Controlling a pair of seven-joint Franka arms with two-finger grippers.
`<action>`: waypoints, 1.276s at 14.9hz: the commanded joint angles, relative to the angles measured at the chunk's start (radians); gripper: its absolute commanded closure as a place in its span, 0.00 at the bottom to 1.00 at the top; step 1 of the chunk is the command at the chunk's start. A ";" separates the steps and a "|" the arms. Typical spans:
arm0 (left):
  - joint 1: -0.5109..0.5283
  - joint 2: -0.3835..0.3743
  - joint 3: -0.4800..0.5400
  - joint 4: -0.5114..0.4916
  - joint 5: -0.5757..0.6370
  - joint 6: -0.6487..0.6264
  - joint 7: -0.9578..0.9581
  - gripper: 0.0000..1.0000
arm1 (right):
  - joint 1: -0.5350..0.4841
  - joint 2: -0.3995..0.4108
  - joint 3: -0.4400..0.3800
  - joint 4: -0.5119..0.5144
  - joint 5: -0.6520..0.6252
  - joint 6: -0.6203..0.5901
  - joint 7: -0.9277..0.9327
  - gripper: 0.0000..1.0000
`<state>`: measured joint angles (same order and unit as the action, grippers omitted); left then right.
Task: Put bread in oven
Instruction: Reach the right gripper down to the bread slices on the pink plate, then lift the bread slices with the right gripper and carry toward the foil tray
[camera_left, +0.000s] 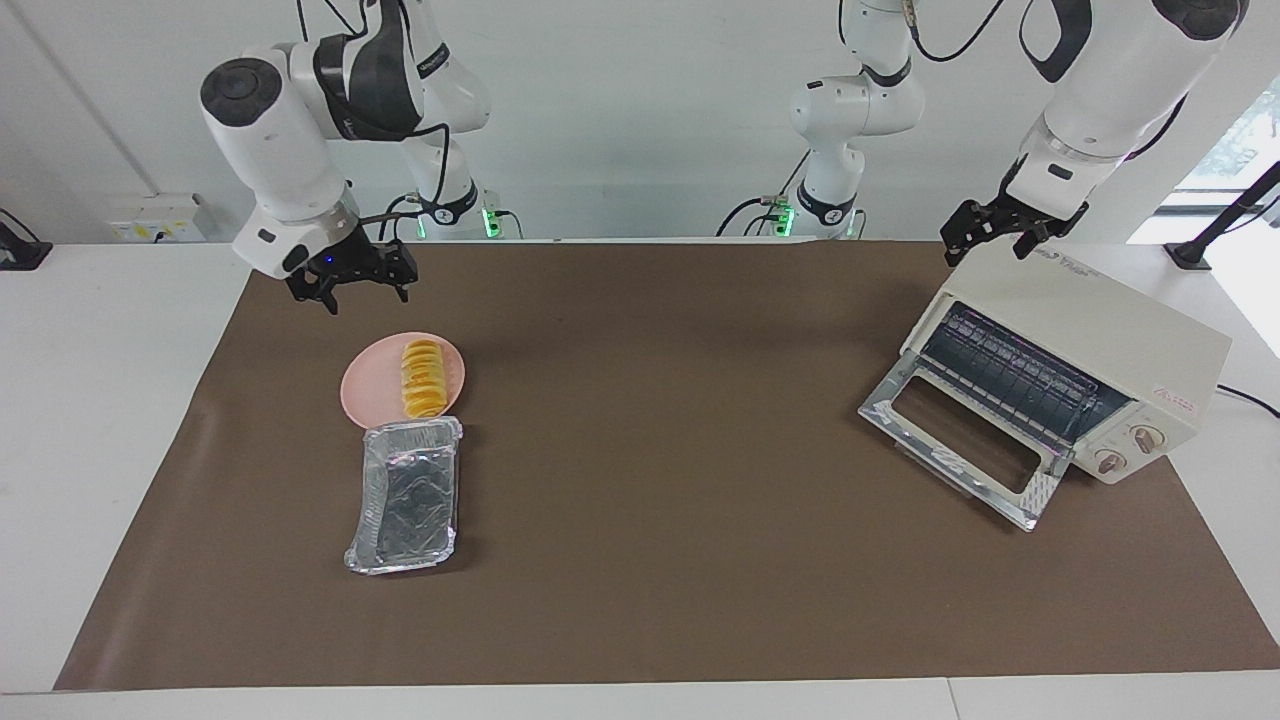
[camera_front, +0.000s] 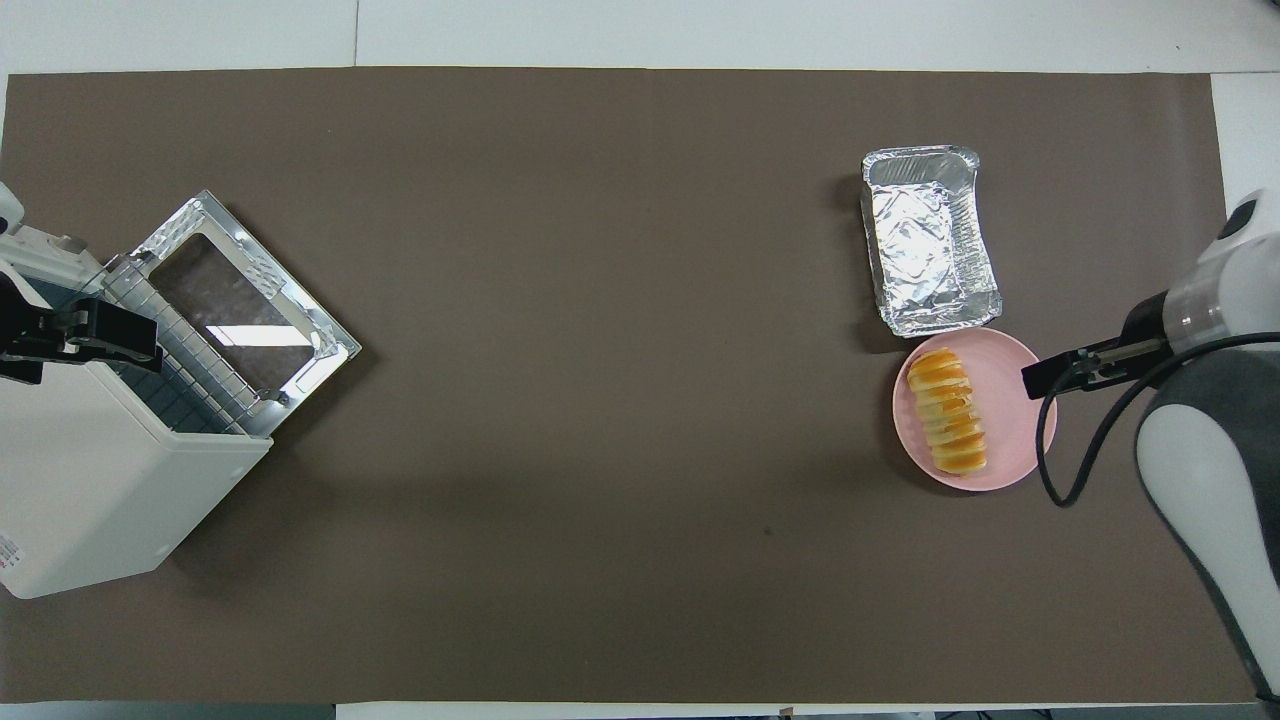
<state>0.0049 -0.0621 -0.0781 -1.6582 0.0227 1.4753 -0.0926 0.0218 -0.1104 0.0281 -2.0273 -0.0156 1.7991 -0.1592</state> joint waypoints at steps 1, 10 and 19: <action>0.001 -0.008 0.003 -0.003 -0.007 -0.015 -0.004 0.00 | -0.006 -0.011 -0.001 -0.150 0.014 0.162 -0.020 0.00; 0.001 -0.008 0.003 -0.003 -0.007 -0.015 -0.004 0.00 | 0.018 0.063 -0.002 -0.382 0.014 0.561 -0.111 0.00; 0.001 -0.008 0.003 -0.003 -0.007 -0.015 -0.004 0.00 | 0.018 0.084 -0.002 -0.404 0.014 0.626 -0.117 0.45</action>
<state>0.0049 -0.0621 -0.0781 -1.6582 0.0227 1.4753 -0.0926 0.0476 -0.0214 0.0252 -2.4201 -0.0157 2.4031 -0.2418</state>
